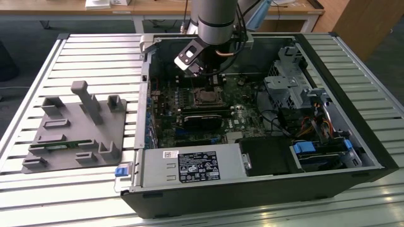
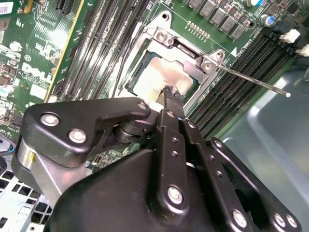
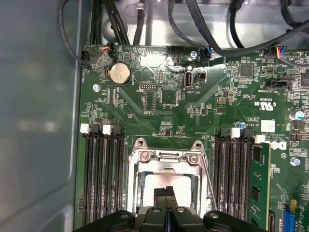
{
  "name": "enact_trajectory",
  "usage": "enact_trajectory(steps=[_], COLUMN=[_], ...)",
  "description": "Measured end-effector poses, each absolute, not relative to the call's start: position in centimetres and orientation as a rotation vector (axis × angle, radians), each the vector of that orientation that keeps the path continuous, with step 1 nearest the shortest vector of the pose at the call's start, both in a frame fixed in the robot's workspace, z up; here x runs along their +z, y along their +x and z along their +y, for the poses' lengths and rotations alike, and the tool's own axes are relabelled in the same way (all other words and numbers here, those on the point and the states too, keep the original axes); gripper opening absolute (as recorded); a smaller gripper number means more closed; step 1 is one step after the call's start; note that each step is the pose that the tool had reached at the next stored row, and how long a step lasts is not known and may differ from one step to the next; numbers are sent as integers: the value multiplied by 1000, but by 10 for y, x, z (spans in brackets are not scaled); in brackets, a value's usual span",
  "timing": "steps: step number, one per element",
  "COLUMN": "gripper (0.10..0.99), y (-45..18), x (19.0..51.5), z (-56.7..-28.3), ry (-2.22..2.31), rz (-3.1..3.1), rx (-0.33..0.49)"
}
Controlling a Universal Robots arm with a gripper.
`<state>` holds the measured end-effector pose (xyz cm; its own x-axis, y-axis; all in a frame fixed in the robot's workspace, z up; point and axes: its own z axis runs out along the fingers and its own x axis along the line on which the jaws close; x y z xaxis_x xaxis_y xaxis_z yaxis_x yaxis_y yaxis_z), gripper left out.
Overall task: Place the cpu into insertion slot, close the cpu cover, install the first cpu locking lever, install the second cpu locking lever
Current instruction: 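Install the first cpu locking lever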
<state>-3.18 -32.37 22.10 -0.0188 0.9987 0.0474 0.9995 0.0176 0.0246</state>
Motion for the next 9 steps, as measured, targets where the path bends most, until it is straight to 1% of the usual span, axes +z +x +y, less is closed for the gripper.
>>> enact_trajectory(steps=[9], gripper=[106], y=[-32], x=[238], z=[-324], ry=[-2189], rz=[-2229], rx=[-79])
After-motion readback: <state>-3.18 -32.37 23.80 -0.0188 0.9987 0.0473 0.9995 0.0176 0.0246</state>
